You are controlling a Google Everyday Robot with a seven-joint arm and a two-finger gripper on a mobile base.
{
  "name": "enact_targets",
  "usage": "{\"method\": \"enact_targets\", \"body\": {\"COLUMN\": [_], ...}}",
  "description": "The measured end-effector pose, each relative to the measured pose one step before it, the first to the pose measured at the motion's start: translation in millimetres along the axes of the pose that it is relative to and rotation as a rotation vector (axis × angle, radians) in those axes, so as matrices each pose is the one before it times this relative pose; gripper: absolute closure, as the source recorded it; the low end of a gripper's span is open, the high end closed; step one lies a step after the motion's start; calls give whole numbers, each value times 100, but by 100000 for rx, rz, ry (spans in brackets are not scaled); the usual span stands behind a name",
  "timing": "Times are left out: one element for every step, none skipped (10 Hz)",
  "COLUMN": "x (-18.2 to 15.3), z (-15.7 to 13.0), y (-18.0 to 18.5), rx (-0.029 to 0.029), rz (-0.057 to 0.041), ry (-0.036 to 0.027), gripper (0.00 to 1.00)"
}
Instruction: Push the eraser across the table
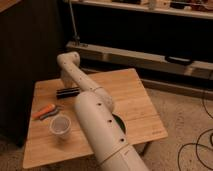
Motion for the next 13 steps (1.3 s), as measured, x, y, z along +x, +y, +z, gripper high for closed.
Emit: {"method": "enact_targets", "body": {"x": [-906,-763,-472,-563,-376,-491,-626,-492,-592,-703,-599,-644,-1248], "z": [-96,-12,-46,-407,-171,24,-61,-84,255,450,27,-155,-350], "y": [-463,-327,-243,-156,22,-128,-30,127,34,-588,-54,71,-125], "rx": [1064,1004,538,-192,-751,-970,-1020,-736,-628,36,81,159,691], "rz": [-1373,-1242,-1210,-2251,-1296,-1740,-1494,-807,-699,-1221,-92,114,-203], "ry": [-1229,-1348,-822,-461,-299,-566,-607,-501,-1025,-1188,-343,125,273], "gripper": [100,100,100,100,100,100,100,100,100,100,100,100,100]}}
